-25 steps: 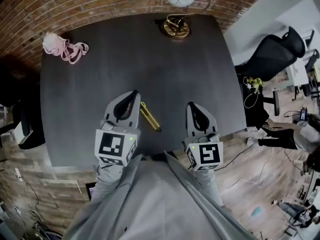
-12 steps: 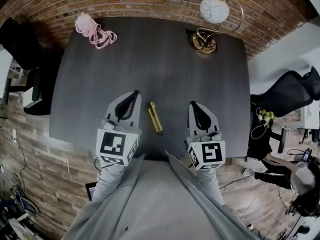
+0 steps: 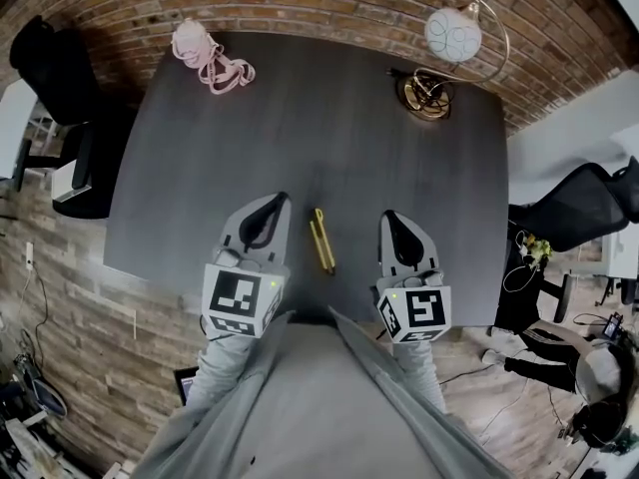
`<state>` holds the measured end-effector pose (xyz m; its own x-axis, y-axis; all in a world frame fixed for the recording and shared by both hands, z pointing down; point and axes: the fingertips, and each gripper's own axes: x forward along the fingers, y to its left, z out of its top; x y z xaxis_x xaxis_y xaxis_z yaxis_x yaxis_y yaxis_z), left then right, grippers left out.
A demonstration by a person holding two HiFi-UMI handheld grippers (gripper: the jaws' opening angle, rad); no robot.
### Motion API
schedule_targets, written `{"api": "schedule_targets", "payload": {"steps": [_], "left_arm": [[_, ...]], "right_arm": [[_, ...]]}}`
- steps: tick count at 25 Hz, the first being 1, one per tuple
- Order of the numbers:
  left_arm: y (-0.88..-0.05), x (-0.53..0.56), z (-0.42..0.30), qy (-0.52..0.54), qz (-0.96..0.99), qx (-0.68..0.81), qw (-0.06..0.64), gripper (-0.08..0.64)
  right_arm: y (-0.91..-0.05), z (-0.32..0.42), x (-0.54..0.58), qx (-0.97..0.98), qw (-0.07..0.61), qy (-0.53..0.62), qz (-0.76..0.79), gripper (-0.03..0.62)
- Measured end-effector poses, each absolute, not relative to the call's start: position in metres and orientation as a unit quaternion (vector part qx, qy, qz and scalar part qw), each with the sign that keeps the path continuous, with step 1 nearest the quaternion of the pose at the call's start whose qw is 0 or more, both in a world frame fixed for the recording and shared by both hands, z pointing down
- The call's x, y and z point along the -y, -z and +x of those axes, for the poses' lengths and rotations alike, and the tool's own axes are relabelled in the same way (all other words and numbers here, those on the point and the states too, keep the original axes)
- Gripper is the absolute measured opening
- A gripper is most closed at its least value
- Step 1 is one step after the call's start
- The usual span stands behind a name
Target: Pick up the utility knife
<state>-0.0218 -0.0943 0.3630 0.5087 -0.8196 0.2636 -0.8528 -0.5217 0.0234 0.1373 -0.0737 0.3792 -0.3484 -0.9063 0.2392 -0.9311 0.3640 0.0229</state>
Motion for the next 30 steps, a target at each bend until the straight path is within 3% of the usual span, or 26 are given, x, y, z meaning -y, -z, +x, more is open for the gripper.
{"api": "schedule_targets", "payload": {"steps": [15,30], "left_arm": [[-0.399,0.096,-0.009,-0.138,0.863,0.474,0.112,0.018],[-0.469,0.080,0.017,-0.173,0.839,0.475,0.202,0.031]], "right_arm": [[-0.394,0.136,0.075,0.821,0.126,-0.067,0.553,0.017],[-0.409,0.153,0.071,0.810,0.129,-0.088,0.566,0.017]]}}
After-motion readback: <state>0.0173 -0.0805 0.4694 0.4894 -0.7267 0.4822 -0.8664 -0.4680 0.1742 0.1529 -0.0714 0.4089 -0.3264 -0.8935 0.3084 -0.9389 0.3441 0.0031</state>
